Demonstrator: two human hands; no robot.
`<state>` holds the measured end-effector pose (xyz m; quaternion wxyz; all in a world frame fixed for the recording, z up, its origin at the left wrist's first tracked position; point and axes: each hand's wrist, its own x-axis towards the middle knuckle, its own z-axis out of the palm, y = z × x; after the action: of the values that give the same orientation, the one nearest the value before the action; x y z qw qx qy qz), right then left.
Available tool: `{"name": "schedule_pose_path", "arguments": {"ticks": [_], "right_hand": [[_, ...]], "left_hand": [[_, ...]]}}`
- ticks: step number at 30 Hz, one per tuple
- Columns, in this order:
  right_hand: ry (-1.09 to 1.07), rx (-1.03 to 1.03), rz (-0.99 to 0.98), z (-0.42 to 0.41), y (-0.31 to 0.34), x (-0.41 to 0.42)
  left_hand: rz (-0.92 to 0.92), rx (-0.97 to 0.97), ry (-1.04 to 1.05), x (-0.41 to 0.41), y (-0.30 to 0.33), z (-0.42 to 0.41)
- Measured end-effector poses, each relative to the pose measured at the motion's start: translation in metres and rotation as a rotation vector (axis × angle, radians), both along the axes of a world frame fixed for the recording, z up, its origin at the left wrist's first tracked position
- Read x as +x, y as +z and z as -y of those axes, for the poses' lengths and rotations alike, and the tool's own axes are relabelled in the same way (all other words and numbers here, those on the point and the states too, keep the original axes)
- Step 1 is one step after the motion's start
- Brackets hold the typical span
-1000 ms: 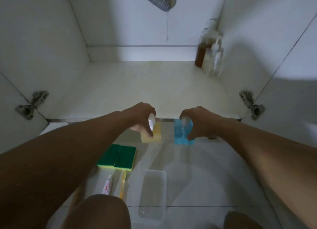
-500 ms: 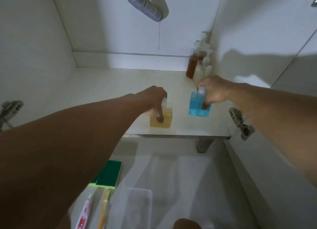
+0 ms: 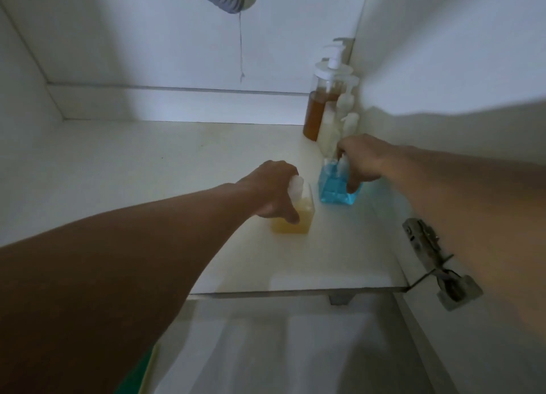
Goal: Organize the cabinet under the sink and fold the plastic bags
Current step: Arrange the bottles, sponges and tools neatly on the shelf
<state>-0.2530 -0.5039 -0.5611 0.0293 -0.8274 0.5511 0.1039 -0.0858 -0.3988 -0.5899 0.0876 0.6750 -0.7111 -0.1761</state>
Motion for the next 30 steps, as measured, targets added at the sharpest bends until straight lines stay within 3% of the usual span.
{"name": "schedule_pose_path", "arguments": {"ticks": [5,11,15,25,27,30], "right_hand": [[-0.003,-0.124,-0.040,0.018,-0.003,-0.003],[0.052,-0.158,0.026,0.033,0.003,-0.003],[-0.011,-0.197,0.094,0.046,0.005,-0.003],[0.121,-0.216,-0.087,0.055,0.019,-0.002],[0.089,-0.197,-0.073,0.055,0.028,-0.001],[-0.009,-0.118,0.096,0.056,0.043,-0.001]], "left_hand": [[-0.131,-0.056,0.067,-0.007,-0.011,0.027],[-0.445,-0.151,0.313,-0.025,-0.044,0.038],[-0.614,-0.185,0.341,-0.038,-0.065,0.042],[-0.596,-0.193,0.258,-0.069,-0.079,0.060],[-0.564,-0.206,0.255,-0.077,-0.080,0.061],[-0.520,-0.197,0.241,-0.085,-0.078,0.064]]}}
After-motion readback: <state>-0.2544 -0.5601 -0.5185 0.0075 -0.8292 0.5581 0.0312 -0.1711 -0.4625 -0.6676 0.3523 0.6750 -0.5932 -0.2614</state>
